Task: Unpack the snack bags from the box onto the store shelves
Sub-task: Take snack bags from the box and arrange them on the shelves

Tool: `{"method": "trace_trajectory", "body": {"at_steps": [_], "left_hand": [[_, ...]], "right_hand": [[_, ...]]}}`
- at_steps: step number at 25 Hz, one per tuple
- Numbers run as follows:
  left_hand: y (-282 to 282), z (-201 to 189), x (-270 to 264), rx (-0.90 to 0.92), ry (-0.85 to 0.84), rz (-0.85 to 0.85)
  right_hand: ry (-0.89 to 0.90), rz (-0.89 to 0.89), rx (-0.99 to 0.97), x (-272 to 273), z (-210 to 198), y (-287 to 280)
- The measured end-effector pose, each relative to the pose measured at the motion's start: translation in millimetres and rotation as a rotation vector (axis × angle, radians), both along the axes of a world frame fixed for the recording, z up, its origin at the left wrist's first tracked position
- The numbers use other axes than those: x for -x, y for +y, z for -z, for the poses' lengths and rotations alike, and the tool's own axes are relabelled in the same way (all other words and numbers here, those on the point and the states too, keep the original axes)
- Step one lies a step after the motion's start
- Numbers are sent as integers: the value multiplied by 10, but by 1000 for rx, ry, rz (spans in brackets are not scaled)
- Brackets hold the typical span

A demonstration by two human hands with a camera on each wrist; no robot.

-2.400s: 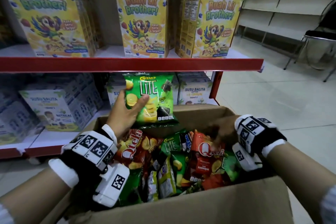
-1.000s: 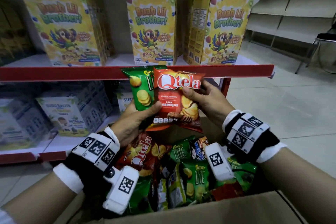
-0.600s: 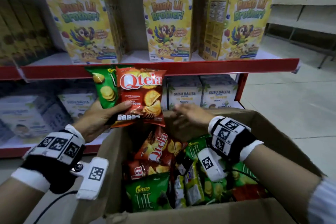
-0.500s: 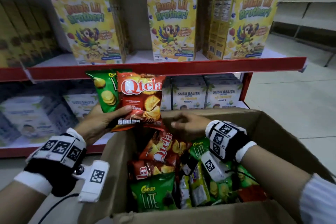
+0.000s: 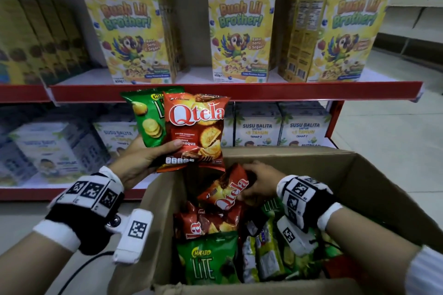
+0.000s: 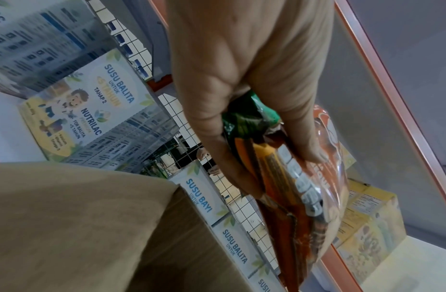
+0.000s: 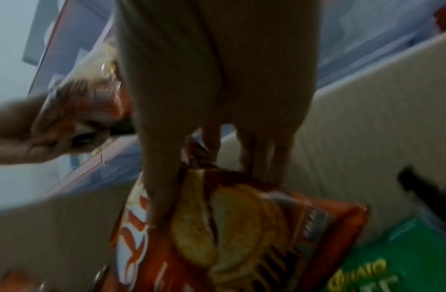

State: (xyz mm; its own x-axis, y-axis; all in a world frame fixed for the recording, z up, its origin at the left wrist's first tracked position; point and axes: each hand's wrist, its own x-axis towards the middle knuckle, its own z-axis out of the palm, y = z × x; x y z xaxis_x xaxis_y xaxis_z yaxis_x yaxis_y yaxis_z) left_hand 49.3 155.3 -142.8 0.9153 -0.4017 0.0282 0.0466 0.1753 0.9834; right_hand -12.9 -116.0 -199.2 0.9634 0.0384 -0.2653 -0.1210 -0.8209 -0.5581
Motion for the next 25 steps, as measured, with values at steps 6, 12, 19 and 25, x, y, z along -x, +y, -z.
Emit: {"method": "trace_trajectory", "body": {"at_steps": [6,12,19,25], "left_hand": [[-287,-281,51,138,-25,4],[-754,-491,171,177,-101,-3],[-1226,-501,376,190,-155,37],[-1386,-518,364,196,-128,117]], "right_hand": [[-294,322,-813,375,-792,-645],[-479,355,-1188,717,-1191,-989],[-353,254,-1184,775,-1159,-760],[-369,251,-1245,807,-1166,-688]]}}
